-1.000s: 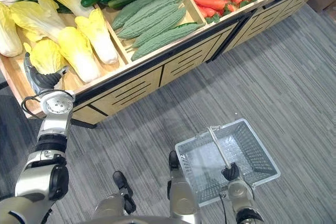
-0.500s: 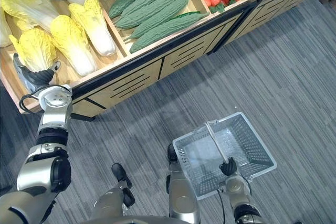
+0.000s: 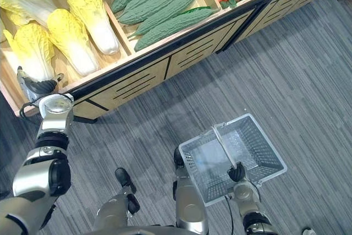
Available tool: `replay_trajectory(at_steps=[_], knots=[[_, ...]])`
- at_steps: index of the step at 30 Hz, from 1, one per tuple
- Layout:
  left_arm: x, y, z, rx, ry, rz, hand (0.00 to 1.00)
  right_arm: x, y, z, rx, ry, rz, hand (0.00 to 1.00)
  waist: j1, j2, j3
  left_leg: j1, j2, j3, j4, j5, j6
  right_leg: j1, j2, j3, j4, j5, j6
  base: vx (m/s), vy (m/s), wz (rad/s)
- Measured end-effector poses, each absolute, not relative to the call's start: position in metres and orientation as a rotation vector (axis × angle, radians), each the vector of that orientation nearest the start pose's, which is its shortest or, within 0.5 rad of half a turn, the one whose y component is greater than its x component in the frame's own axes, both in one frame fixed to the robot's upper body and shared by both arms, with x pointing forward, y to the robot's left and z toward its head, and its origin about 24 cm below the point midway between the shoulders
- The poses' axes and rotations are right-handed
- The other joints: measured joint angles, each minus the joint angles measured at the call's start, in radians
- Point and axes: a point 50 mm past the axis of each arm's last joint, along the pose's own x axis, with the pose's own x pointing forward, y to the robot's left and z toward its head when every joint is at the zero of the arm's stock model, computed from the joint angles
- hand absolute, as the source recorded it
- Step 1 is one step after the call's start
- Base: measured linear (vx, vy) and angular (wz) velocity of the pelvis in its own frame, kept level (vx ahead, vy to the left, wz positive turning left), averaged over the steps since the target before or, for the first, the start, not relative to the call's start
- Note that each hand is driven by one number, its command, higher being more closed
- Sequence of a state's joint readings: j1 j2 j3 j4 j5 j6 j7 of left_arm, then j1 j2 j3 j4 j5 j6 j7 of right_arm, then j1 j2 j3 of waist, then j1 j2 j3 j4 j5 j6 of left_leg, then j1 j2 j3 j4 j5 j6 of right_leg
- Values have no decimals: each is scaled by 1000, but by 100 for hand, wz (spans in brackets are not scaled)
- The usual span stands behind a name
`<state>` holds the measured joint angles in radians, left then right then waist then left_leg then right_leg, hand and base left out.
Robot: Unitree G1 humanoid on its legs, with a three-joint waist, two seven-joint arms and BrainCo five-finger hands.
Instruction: Pick vegetable in the basket
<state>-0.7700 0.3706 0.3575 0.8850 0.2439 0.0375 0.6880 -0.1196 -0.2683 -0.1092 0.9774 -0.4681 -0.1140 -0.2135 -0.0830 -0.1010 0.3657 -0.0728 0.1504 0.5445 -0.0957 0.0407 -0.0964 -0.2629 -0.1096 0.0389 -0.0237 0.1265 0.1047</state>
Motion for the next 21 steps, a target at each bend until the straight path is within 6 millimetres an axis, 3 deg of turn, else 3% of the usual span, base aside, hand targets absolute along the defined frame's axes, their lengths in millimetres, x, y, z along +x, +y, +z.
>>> replay_trajectory(at_steps=[2,3,13,21], knots=[[355,306,127,379,21,983,0,201,-261,-96,-705,686,-167,100,1,0,2,-17,-2,-1,0,4,1,-17,-1,0,0,2,3,0,0,0],[355,308,128,388,21,983,100,203,-261,-95,-706,681,-167,100,0,1,5,-18,-2,-2,0,4,1,-17,-1,0,0,3,4,0,0,0],[360,325,154,512,21,949,100,206,-258,-94,-720,663,-135,100,0,-11,13,-38,0,-4,0,19,3,-32,0,0,-12,22,1,-6,-5,0],[362,320,150,494,29,922,100,206,-256,-94,-716,656,-129,100,-14,-11,13,-29,-1,-4,0,22,4,-23,-1,1,-12,27,3,0,0,0]])
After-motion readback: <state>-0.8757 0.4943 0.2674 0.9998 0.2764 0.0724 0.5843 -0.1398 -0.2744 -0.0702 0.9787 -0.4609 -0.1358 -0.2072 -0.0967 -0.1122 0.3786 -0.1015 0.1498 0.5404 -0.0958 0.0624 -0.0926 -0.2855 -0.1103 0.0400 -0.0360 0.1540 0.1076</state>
